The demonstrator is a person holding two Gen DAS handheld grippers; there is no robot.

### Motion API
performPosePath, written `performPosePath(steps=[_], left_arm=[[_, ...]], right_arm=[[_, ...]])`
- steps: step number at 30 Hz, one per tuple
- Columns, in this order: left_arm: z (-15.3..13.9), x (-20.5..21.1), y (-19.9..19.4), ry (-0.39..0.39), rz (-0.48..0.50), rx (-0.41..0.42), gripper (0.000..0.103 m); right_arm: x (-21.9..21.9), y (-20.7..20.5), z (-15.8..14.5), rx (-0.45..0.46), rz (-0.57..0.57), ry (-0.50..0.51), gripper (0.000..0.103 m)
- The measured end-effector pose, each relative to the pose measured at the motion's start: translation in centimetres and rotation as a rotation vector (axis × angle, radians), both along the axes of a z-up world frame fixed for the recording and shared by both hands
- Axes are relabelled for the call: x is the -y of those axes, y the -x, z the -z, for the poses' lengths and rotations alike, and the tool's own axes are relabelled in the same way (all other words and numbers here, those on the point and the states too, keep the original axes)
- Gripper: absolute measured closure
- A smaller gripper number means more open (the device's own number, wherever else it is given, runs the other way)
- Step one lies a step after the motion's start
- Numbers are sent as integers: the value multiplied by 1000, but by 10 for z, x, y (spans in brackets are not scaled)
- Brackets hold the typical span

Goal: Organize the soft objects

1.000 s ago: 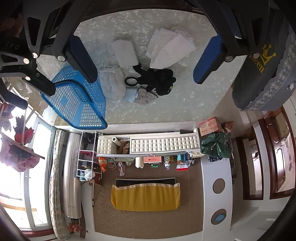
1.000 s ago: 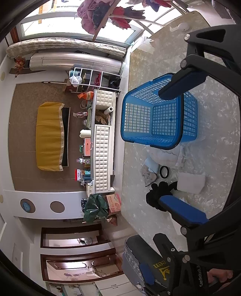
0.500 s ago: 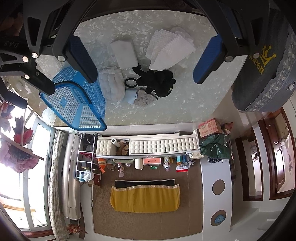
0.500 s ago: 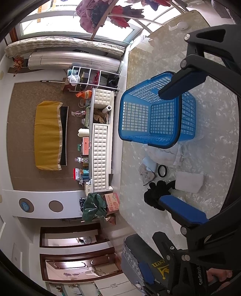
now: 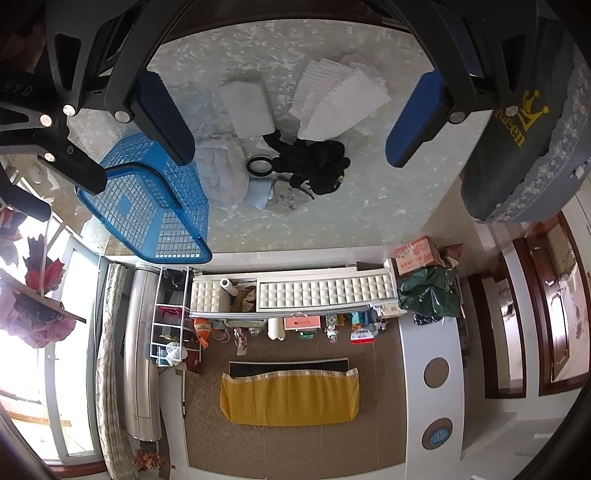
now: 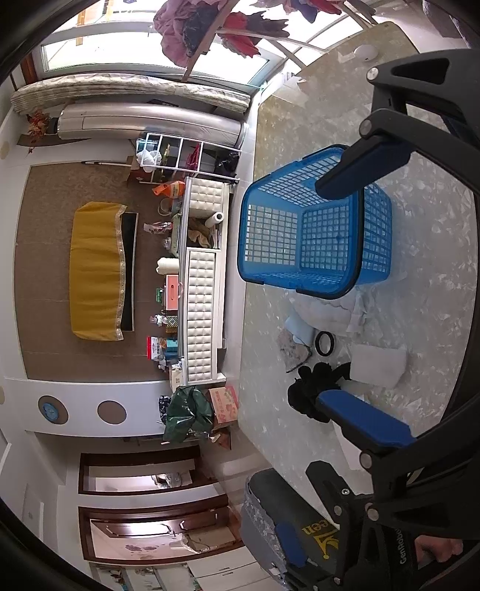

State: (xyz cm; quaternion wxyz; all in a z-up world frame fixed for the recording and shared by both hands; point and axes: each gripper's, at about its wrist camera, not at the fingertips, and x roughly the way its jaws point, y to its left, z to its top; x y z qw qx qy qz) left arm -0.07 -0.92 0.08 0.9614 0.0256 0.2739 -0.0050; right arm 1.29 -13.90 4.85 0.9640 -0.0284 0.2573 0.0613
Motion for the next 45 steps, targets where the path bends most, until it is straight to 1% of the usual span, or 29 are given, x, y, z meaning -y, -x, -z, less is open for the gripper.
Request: performPosePath(steps=[5,11,14,17,20,23,24,27,31,36,39,40,42,45], left_arm=[[0,2,-5,16,16,-15,0],[-6,9,-13,-9,61,-1,0],[-14,5,-18,-5,103,17,0],[-21,-3,-31,5,123,-20,0],[-23,-17,-48,-5,128,-79,0],[-21,-31,-63,-30,141,-117,0],[-19,-37,-69,-36,148,-141,0],[-10,-55,-84,-23,169,-210,0],[5,-73,-98,-64,182,-270,0],[35,-89,-116,-80,281,-377,0],[55,-96,-125,-94,334,-438,0],[64,-99,-130,-91,359,-468,0],[78,-105,-138,-83,396,-522,0],[99,-113,-145,-84,432,-571,0]], right_arm=[[3,-3,0,5,12,7,0],[11,-10,-8,13,23,2,0],[18,-17,-15,17,16,-19,0],[22,-28,-20,-6,5,-43,0],[22,-42,-20,-54,-26,-52,0],[13,-61,-16,-109,-61,-6,0],[8,-68,-13,-127,-75,15,0],[-6,-82,-6,-172,-120,55,0],[-30,-101,7,-259,-200,50,0],[-58,-117,26,-373,-292,45,0],[-74,-119,44,-471,-332,41,8],[-77,-127,45,-500,-336,46,9],[-84,-126,59,-561,-340,58,9],[-91,-125,75,-641,-330,75,11]])
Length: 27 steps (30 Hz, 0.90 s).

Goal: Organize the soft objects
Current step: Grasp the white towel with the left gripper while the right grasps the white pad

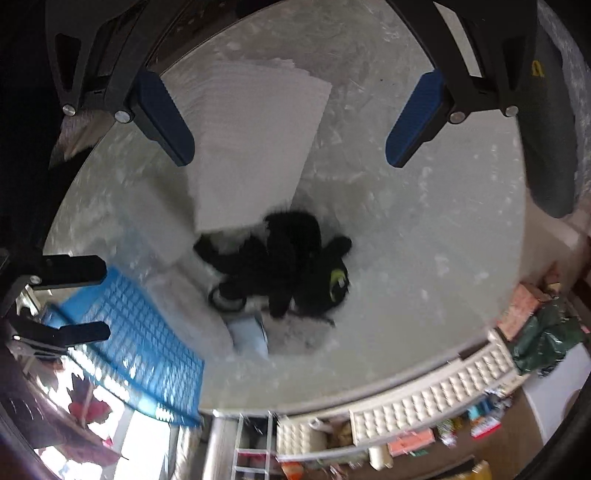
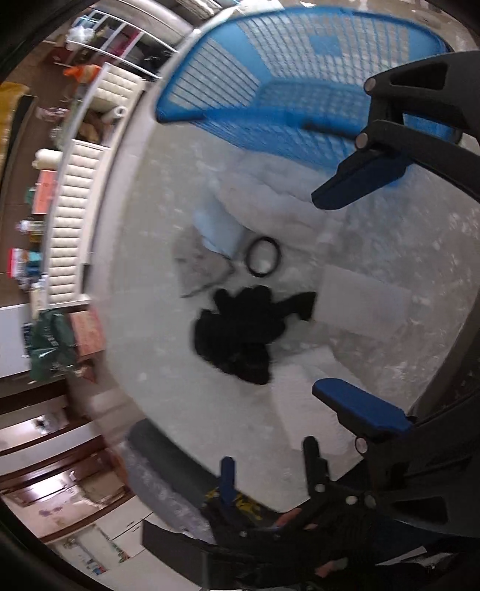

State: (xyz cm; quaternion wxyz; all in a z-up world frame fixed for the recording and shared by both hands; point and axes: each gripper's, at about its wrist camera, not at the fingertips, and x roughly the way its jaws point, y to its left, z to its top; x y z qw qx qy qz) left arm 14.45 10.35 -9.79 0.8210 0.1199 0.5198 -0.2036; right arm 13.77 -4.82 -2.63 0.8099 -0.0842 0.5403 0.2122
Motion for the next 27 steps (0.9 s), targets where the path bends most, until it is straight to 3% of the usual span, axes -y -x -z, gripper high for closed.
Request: performPosePath(steps=[3,6,8,12,19,22,24,26,27], left_arm=[[27,-2,-6,3,57,-73,0],[51,-5,-12,24,74,-141,0],[64,-10,-18,23,57,-185,0],[74,-13,-21,51,57,-224,0],[85,-7,-21,45,74,-242,3],[92,5,-21,35,92,-231,15],[90,8,-15,33,108,-223,29],[86,13,-10,44,121,-226,53],[86,15,-9,52,127,-229,53]], right_arm=[[-8,-2,15,-40,23,57,11],[-14,0,17,1,25,158,11],[-15,2,17,2,16,166,11],[-27,6,22,12,-32,172,12],[-30,0,66,-93,4,203,16],[-24,-5,79,-144,57,213,17],[-19,-6,84,-165,87,217,17],[-16,-7,86,-173,106,221,17],[-15,-8,87,-177,114,223,18]])
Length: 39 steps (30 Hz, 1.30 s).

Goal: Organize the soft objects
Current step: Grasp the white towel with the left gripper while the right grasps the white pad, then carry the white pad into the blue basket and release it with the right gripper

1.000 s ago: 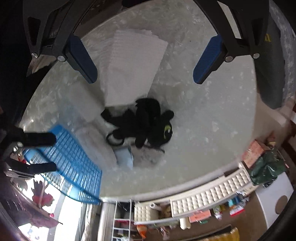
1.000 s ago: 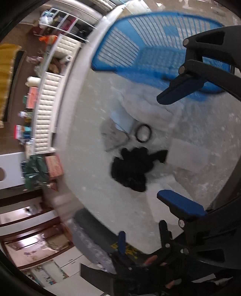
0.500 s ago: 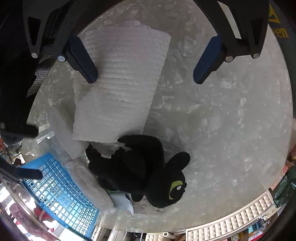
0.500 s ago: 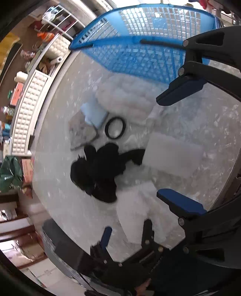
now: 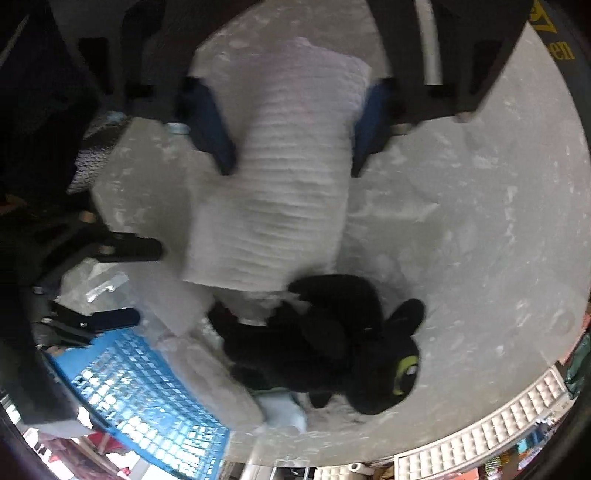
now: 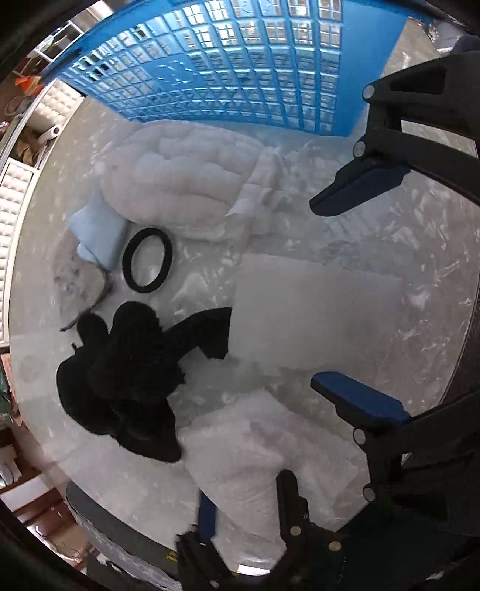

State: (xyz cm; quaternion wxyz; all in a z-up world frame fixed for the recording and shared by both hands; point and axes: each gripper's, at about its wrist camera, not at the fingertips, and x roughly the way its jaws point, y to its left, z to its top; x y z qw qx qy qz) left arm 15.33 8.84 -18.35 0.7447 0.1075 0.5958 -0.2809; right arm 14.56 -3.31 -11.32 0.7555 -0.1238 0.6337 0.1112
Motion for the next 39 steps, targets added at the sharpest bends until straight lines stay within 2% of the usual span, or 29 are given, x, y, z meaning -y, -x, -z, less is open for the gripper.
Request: performPosePath(steps=[3,5,6,7,8,10,14,19,24,29,33,39], left_arm=[[0,10,8,12,2,-14,61],[0,13,12,7,-6,-9,74],[-1,13,14,13,-21,-11,78],[-3,13,14,19,-35,-14,82],[-6,13,12,25,-47,-19,85],[-9,12,14,40,-76,-27,88],[-20,12,25,51,-106,0,90],[-41,8,35,83,-153,31,90],[-71,3,44,105,-169,90,90],[-100,20,54,112,-163,153,90],[-117,30,54,123,-155,185,90],[-129,51,44,134,-142,208,90]], right_arm=[[4,-1,4,-16,24,-8,27],[6,-2,10,-28,34,-24,38],[6,-1,13,-37,39,-29,38],[6,1,13,-14,30,-23,43],[5,1,17,-3,21,-26,49],[6,5,16,4,14,-46,52],[16,14,9,20,2,-81,56],[31,27,-24,85,-23,-115,56],[31,48,-83,161,-77,-131,56],[43,53,-134,256,-102,-122,56],[84,46,-164,320,-76,-66,56],[133,15,-156,290,11,-13,56]])
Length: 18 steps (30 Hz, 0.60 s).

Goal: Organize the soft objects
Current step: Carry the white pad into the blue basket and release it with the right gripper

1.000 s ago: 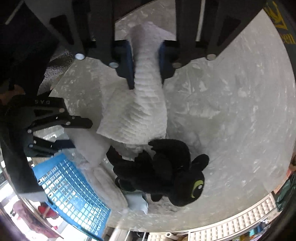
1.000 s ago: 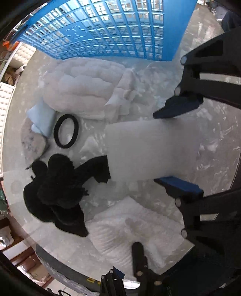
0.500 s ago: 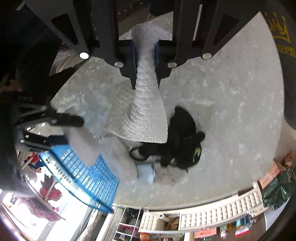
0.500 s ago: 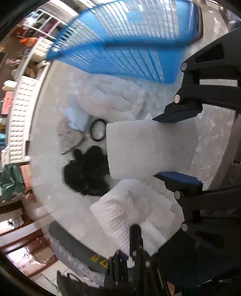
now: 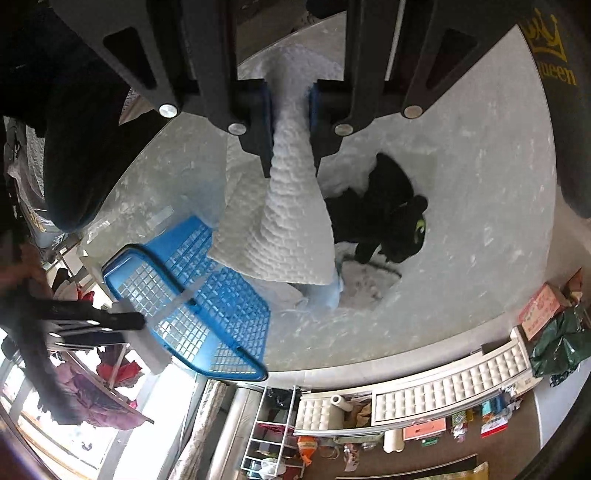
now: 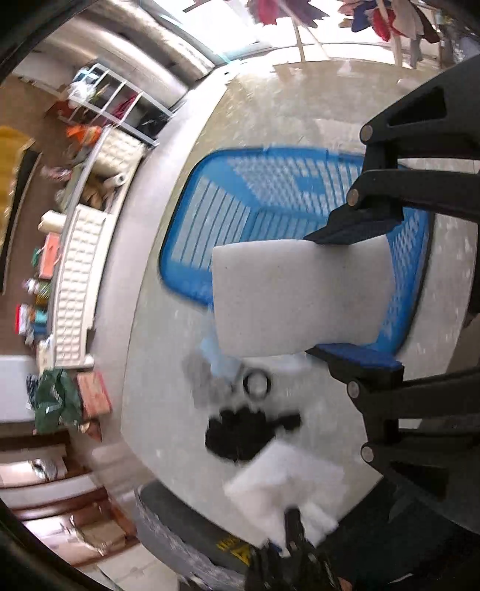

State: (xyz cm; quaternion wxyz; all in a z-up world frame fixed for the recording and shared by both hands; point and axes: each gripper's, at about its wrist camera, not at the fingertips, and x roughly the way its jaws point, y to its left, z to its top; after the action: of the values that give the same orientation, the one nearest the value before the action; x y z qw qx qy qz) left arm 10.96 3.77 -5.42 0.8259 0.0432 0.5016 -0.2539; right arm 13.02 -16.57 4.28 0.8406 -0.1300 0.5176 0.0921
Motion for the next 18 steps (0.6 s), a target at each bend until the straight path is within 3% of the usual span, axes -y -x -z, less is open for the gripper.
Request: performPosePath(steps=[8,18], left_arm=[[3,8,-15,4,-5,-19,90],[16,-9,-31,23,-68,-66,90]], right_arm=[[25,-33,24,-110,42,-115,54],[15,-82,72,-186,83,-29,51]])
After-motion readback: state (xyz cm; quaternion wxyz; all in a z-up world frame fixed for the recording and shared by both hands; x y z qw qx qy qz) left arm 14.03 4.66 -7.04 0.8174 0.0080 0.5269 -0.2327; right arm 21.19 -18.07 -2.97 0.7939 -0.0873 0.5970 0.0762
